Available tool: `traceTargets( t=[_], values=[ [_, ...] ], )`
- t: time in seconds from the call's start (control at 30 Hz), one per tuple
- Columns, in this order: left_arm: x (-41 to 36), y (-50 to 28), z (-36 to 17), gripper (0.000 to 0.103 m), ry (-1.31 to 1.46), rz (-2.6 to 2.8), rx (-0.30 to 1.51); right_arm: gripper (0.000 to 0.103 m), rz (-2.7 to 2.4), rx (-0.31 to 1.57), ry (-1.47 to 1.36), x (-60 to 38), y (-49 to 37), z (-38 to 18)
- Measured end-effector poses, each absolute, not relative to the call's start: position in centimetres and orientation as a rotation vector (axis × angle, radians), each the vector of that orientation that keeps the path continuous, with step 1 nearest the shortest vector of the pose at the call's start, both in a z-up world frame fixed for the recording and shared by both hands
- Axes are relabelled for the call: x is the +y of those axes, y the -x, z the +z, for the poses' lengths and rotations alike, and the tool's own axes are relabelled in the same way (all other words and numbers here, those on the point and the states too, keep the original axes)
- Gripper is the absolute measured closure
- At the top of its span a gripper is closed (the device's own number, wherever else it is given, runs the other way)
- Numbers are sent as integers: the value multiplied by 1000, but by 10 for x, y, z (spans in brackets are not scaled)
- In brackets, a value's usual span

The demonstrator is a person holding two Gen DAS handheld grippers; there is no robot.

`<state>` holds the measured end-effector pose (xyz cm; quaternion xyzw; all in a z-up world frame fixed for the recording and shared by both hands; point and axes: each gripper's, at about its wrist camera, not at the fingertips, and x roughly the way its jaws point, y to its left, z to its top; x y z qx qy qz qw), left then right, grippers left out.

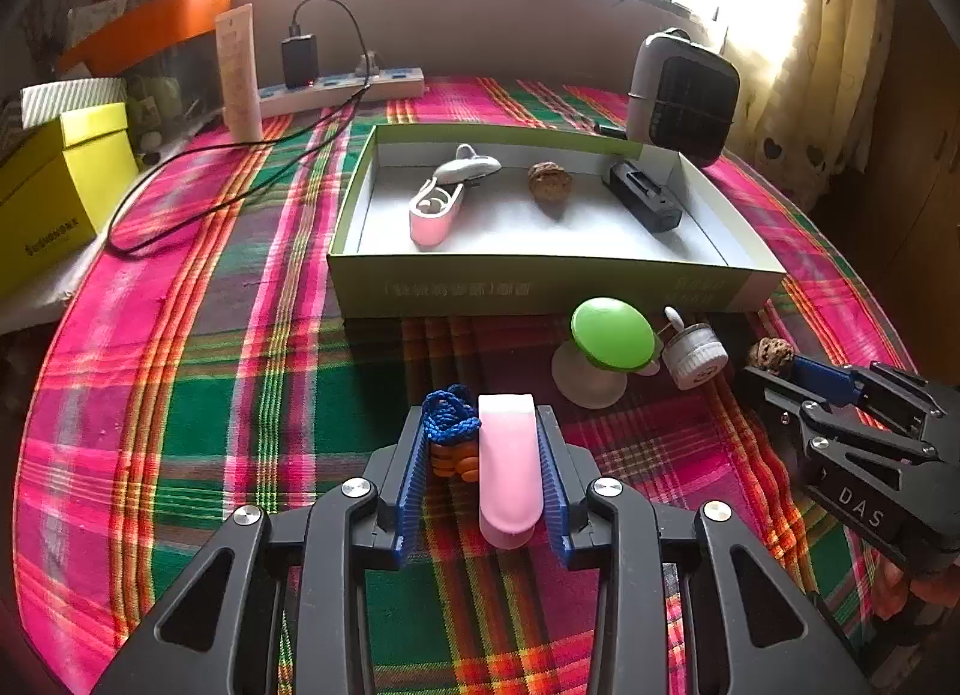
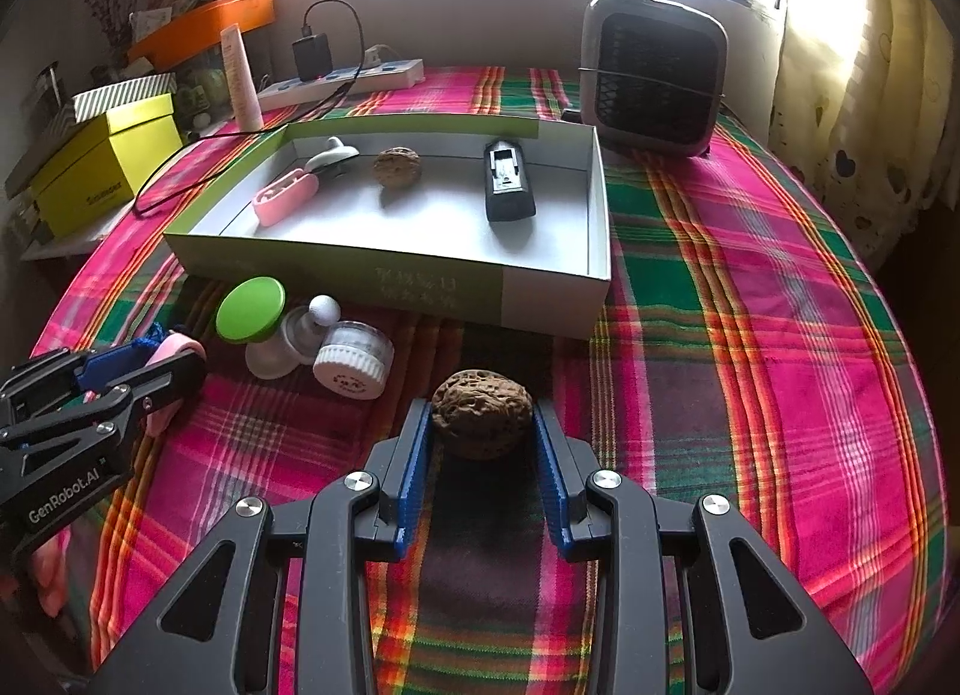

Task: Organize objects
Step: 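Lift the pink item and walnut and carry them toward the tray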

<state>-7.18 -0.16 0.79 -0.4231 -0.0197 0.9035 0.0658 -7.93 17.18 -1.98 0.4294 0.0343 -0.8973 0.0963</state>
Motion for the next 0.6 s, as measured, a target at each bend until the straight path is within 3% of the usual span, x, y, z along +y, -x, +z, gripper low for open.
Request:
traceTargets(
  t=[0.6],
  values=[
    [-1,69,24,71,1231,2748,-42,69,-2656,78,-1210,171,74,-7]
  ],
)
